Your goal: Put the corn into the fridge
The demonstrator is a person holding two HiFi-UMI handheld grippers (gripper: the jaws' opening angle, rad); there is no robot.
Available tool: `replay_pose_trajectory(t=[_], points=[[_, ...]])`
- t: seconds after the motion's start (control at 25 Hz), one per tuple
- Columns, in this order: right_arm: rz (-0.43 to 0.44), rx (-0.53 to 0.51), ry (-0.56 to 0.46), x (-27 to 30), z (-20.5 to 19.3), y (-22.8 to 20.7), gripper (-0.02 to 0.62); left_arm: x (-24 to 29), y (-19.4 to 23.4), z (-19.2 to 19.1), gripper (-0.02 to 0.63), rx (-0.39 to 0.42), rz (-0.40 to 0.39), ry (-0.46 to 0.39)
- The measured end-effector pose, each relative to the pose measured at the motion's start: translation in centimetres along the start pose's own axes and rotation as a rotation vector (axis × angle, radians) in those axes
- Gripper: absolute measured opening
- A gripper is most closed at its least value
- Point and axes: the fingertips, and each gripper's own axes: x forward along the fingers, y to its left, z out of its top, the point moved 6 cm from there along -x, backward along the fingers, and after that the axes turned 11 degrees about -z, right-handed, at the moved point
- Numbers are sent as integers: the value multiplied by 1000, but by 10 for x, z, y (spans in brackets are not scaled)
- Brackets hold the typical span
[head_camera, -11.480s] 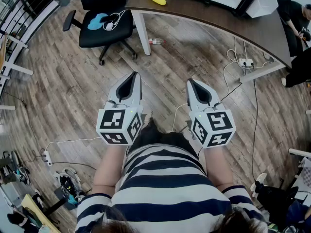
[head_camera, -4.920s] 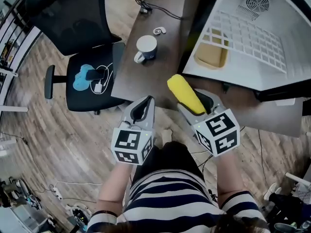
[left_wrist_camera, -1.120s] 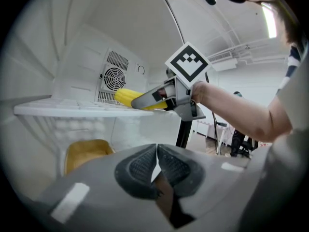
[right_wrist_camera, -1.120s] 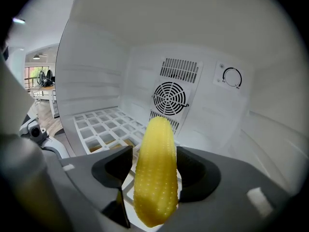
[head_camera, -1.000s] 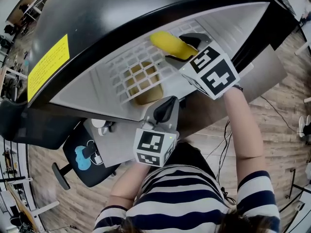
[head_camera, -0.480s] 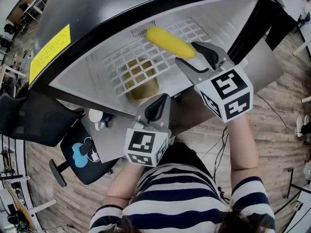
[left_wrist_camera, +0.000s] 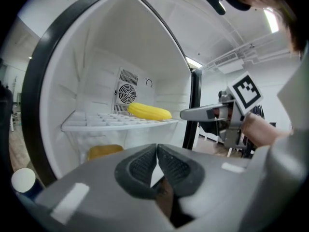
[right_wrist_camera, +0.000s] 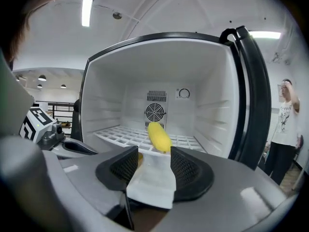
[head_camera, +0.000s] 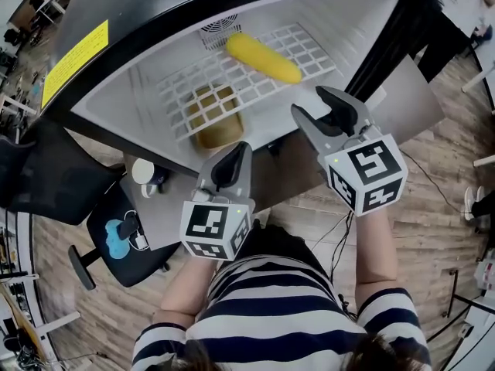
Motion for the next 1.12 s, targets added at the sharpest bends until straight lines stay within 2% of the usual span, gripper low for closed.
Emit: replay_pose_trajectory(t=[0.2, 0.44, 0.76, 0.88, 1.12], points=[[-23, 59, 8, -13, -15, 0, 189, -7, 1, 0, 0, -1, 25, -9], [-3, 132, 33, -24, -38, 11, 158, -13, 5, -5, 0, -22, 55, -9], [-36, 212, 74, -32, -67, 21, 9, -22, 9, -11, 0, -38, 77, 1], [-37, 242, 83, -35, -73, 22, -2, -25, 8, -14, 0, -38, 89, 3], [-63, 237, 98, -41, -88, 22, -3, -31, 9, -24, 0, -45, 102, 25]])
